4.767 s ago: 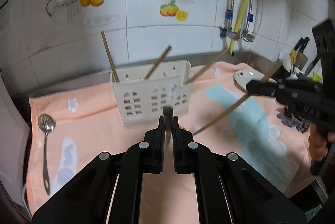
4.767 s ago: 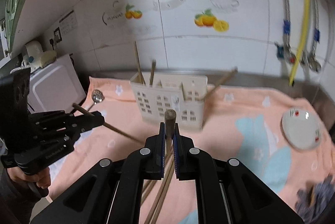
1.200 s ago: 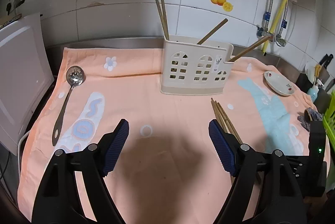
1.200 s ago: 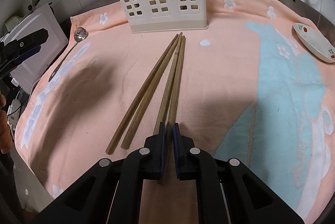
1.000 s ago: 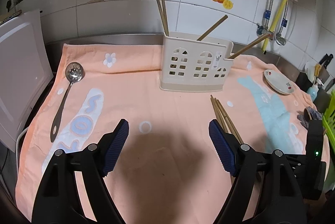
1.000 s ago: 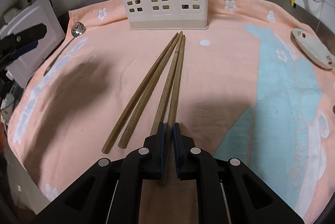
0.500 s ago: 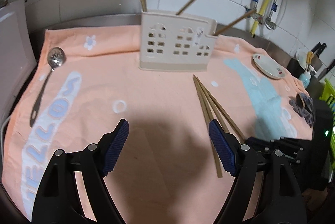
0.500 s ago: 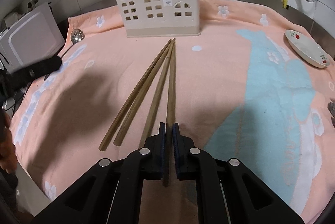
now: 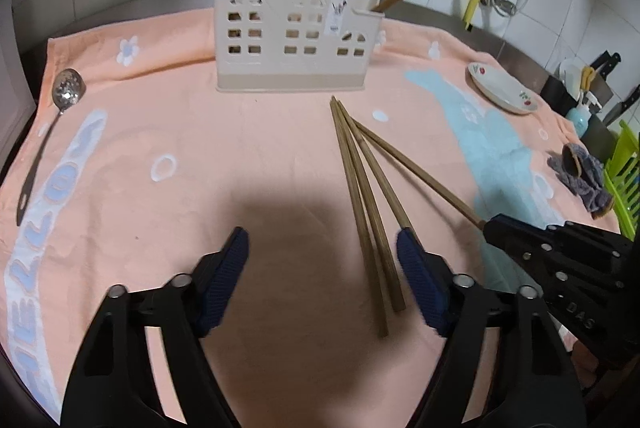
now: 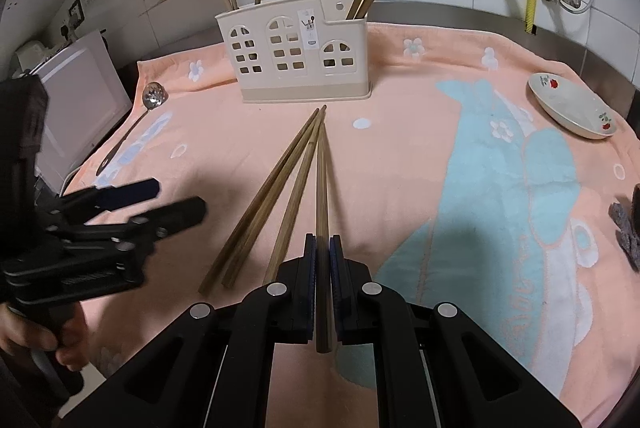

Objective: Organize utensils
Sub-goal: 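Grasp a chopstick with the left tool while the right tool holds another, then lift both held chopsticks upright toward the white holder, then lower each chopstick into the white holder and open both tools, then pull both open tools back from the holder, then move the right tool down and grasp a loose chopstick on the towel, then lift the chopstick with the right tool while the left tool grasps the other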

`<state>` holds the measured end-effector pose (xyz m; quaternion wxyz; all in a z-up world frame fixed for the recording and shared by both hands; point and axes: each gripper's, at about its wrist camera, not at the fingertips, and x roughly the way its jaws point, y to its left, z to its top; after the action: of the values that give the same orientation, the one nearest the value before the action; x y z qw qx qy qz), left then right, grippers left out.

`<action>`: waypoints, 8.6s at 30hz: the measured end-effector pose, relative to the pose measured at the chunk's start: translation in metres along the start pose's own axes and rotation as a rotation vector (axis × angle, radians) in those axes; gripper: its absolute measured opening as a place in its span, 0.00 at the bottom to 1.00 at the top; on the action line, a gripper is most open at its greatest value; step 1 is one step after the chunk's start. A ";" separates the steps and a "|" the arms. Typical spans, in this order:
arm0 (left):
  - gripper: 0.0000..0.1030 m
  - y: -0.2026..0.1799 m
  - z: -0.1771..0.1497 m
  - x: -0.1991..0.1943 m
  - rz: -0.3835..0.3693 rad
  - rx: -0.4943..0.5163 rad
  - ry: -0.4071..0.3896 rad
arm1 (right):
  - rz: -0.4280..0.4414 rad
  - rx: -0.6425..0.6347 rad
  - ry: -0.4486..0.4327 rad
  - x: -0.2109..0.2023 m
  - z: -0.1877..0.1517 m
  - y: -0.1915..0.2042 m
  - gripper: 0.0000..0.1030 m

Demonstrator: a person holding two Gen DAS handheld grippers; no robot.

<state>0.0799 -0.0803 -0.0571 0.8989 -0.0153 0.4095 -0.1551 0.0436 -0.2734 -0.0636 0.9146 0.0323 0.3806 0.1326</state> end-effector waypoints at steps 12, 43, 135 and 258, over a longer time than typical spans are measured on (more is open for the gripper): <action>0.47 -0.010 0.003 0.026 -0.001 -0.005 0.060 | 0.025 0.030 -0.003 -0.001 -0.005 -0.011 0.07; 0.06 -0.027 0.004 0.041 0.045 0.034 0.103 | 0.058 0.067 -0.005 0.000 -0.009 -0.020 0.07; 0.84 0.040 0.168 -0.089 0.138 0.121 -0.386 | -0.003 -0.159 -0.228 -0.028 0.190 0.010 0.52; 0.32 -0.043 -0.006 0.041 -0.060 0.002 0.080 | 0.079 0.168 -0.227 -0.054 0.023 -0.052 0.07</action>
<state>0.0896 -0.1323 -0.0843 0.8767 -0.0204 0.4445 -0.1829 0.0346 -0.3374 -0.0186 0.9399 0.1385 0.2831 0.1318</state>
